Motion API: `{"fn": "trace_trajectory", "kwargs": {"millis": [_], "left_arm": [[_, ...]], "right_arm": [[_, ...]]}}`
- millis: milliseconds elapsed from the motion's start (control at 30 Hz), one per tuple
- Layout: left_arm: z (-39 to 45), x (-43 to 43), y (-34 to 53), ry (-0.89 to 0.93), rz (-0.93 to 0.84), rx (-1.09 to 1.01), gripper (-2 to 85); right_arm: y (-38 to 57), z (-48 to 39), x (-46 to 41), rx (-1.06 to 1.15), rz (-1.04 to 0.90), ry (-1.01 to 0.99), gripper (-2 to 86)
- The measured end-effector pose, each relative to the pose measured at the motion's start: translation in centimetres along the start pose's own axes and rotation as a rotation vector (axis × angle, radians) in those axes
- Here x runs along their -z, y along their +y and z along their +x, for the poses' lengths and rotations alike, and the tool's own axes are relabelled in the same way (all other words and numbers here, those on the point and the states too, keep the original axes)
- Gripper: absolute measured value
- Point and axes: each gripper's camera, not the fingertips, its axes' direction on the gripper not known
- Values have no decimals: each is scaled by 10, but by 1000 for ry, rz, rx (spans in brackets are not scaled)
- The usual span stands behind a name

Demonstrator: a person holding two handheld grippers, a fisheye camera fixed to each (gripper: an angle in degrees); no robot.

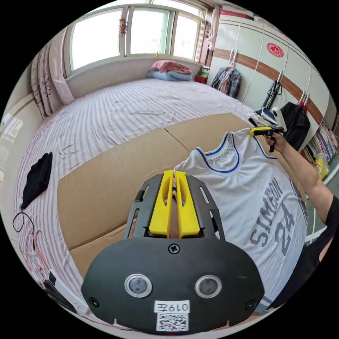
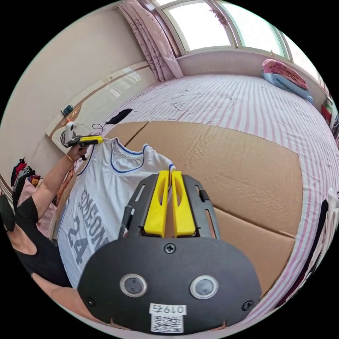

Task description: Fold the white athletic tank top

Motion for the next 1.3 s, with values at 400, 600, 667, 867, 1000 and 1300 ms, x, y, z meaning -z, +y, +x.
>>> {"fn": "trace_trajectory", "kwargs": {"millis": [400, 600, 667, 867, 1000, 1300], "left_arm": [[45, -82, 31, -227, -159, 18, 29], [38, -88, 45, -202, -214, 25, 84], [27, -82, 54, -215, -182, 67, 92], [48, -65, 61, -157, 46, 95, 56], [88, -78, 40, -45, 112, 21, 57], [144, -239, -43, 388, -235, 199, 112]], "right_arm": [[-19, -42, -54, -88, -110, 109, 25], [-41, -82, -58, -39, -131, 285, 100], [-50, -103, -55, 5, -107, 318, 105], [-69, -131, -59, -10, -57, 319, 94], [-67, -104, -65, -148, -84, 147, 85], [-27, -27, -79, -441, -89, -120, 71]]}}
